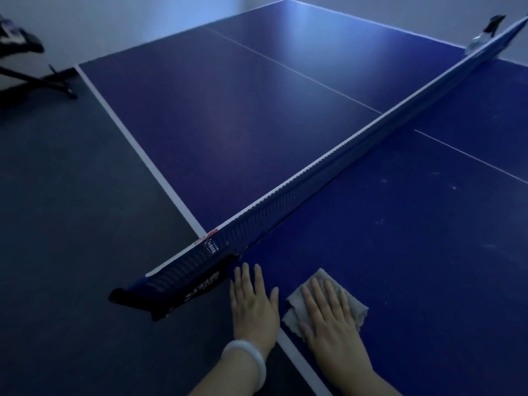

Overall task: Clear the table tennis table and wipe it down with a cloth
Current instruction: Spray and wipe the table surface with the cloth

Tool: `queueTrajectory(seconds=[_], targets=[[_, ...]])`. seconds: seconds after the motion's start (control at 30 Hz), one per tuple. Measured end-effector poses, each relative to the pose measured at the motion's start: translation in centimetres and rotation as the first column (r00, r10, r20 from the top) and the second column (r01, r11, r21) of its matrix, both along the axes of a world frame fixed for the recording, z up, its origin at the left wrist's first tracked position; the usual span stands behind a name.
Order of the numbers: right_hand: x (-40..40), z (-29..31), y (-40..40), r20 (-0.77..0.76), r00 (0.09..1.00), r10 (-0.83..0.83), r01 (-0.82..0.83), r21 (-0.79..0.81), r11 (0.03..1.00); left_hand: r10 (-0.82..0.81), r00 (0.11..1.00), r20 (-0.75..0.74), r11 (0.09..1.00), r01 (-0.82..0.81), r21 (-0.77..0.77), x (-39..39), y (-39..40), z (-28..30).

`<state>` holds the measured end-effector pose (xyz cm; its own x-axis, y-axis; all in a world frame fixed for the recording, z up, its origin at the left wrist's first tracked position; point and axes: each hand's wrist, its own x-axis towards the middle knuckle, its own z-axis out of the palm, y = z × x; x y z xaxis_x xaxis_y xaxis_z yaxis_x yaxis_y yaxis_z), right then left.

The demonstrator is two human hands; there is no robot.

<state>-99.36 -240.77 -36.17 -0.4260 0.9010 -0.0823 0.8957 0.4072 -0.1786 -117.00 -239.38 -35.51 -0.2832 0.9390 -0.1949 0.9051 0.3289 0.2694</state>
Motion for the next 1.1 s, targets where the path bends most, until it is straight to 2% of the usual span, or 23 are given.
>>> queueTrajectory(seconds=[0.07,0.1,0.17,0.23,0.37,0.47,0.5,0.6,0.67,0.8,0.87,0.93,1.0,1.1], targets=[[2.2,-0.3,2.0,0.133,0.990,0.039,-0.042,0.019,0.999,0.069,0.996,0.049,0.997,-0.071,0.031,0.7,0.3,-0.4],[3.1,-0.4,3.3,0.191,0.981,-0.014,0.013,0.005,1.000,0.105,0.992,0.073,0.993,-0.108,0.040,1.2,0.5,-0.5],[3.6,0.0,5.0,0.156,0.958,-0.242,0.247,-0.019,0.969,0.174,0.979,0.106,0.982,-0.181,0.058,2.1,0.8,-0.6],[2.1,0.6,5.4,0.109,0.941,-0.321,0.323,0.003,0.947,0.216,0.969,0.117,0.970,-0.227,0.087,2.6,0.9,-0.7],[-0.5,0.5,4.3,0.077,0.996,-0.050,0.054,-0.043,0.998,0.225,0.968,0.108,0.965,-0.237,0.113,2.6,1.0,-1.4],[0.3,0.5,7.7,0.106,0.991,0.078,-0.077,-0.014,0.997,0.237,0.966,0.103,0.962,-0.248,0.114,2.7,1.1,-1.5],[0.8,0.4,9.3,0.131,0.990,0.048,-0.049,0.001,0.999,0.239,0.966,0.102,0.960,-0.251,0.125,2.7,1.2,-1.4],[1.8,0.7,13.2,0.135,0.945,-0.297,0.308,-0.066,0.949,0.237,0.968,0.085,0.956,-0.248,0.156,2.7,1.1,-1.6],[0.9,0.7,12.6,0.108,0.915,-0.388,0.398,-0.093,0.913,0.243,0.967,0.080,0.954,-0.254,0.161,2.7,1.0,-1.7],[-2.8,0.1,8.0,0.082,0.989,-0.122,0.124,-0.031,0.992,0.241,0.967,0.079,0.955,-0.251,0.160,2.7,1.1,-1.8],[-4.0,0.0,8.9,0.062,0.998,0.024,-0.023,-0.020,1.000,0.239,0.967,0.083,0.956,-0.250,0.156,2.7,1.1,-1.7],[-4.5,-0.1,12.2,0.086,0.991,0.100,-0.101,0.009,0.995,0.243,0.967,0.077,0.952,-0.253,0.172,2.7,1.1,-1.8],[-4.2,-0.3,16.6,0.101,0.995,-0.001,0.001,-0.004,1.000,0.250,0.966,0.063,0.948,-0.258,0.187,2.7,1.1,-1.8],[-3.5,-0.2,20.0,0.091,0.943,-0.320,0.329,-0.112,0.938,0.244,0.969,0.045,0.947,-0.248,0.205,2.7,1.0,-1.9]])
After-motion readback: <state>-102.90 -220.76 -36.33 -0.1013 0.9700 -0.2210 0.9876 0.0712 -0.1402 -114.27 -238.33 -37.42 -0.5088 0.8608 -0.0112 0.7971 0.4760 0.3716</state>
